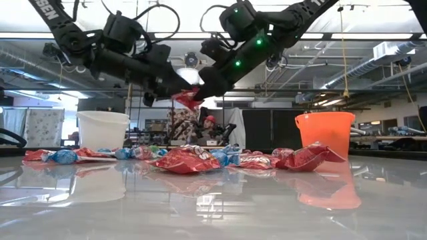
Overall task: Sort candy by brand, put in halloween buckets
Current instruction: Put the red candy pack into the white bucket
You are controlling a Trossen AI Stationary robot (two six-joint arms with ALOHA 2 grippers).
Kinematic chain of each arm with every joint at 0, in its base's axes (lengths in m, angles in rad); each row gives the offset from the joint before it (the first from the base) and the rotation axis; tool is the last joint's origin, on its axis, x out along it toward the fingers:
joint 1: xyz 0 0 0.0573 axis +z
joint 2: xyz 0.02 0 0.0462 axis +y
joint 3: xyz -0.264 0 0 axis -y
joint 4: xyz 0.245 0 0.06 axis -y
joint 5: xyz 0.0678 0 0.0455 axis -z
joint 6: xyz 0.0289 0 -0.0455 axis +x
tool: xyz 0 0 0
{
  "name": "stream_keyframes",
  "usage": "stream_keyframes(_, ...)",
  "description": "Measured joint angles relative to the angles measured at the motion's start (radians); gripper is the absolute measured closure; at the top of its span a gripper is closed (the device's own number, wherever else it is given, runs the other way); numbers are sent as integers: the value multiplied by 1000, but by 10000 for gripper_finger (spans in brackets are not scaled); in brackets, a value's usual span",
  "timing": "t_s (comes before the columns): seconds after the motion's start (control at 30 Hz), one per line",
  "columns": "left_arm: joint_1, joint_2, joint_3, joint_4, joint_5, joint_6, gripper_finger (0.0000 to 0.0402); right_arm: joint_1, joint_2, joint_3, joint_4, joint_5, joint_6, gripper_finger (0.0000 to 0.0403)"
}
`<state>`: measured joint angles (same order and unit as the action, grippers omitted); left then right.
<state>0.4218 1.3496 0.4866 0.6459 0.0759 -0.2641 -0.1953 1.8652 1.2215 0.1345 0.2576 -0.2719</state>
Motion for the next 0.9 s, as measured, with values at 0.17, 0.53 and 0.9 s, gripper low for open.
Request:
stream_keyframes(0.17, 4, 4, 5, -10, -22, 13, 305, 20, 0, 0, 8, 49, -38, 398)
stream_keyframes(0.53, 3, -89, 12, -91, -51, 28, 386, 30, -2, 3, 36, 44, -28, 373)
stream_keyframes(0.9, 101, -165, 384, -996, -502, 168, 386, -5, 112, 8, 157, -98, 164, 284)
